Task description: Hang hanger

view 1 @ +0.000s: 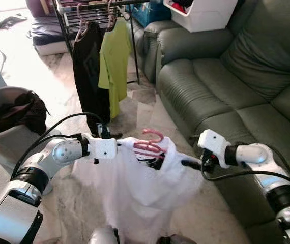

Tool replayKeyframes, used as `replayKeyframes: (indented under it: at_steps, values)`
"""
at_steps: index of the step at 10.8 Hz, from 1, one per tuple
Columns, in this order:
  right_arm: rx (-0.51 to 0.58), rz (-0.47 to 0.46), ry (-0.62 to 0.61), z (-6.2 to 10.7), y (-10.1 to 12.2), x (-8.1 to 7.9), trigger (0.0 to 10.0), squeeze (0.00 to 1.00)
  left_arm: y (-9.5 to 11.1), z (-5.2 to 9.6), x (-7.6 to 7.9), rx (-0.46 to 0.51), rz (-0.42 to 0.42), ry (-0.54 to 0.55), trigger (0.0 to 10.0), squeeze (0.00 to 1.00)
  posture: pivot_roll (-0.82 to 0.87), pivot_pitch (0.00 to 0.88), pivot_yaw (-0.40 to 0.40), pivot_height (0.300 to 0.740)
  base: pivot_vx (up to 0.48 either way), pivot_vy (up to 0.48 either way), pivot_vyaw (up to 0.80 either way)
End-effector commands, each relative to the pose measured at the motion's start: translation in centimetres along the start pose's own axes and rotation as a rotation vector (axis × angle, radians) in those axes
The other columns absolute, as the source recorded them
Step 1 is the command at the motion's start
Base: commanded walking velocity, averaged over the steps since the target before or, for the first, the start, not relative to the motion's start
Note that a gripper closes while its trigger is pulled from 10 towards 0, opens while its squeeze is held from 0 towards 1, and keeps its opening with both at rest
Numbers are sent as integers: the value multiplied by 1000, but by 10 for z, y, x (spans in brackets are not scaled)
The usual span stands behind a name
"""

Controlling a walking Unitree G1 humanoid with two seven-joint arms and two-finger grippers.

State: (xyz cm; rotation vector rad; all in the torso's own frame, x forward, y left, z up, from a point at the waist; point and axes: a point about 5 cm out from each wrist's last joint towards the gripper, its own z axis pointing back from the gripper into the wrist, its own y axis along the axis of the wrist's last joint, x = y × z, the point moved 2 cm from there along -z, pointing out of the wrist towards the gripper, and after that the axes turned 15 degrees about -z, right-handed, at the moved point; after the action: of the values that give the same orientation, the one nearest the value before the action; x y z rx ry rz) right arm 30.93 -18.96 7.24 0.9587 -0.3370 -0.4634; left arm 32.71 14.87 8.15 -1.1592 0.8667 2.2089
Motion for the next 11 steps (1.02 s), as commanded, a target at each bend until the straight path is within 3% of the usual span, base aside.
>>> replayKeyframes:
  at_steps: [1,2,3,5,11]
  values:
    - [-2,11,3,-3,0,0,8196,0,9,1,-17,65,-35,62,0,0,-10,13,-21,740,0,0,0]
    - [0,-9,14,-7,-3,-3,5686,0,14,1,-22,89,-34,74,0,0,-6,14,-22,740,0,0,0]
    - [-2,-19,14,-10,-5,-4,0,0,19,1,-26,120,-48,92,0,0,-3,14,-22,740,0,0,0]
    - [4,-35,28,-18,-7,-6,0,0,27,0,-34,156,-56,110,0,0,0,13,-27,740,0,0,0]
    - [0,-50,16,-16,-11,-2,0,0,27,-1,-37,146,-39,138,0,0,-9,16,-29,740,0,0,0]
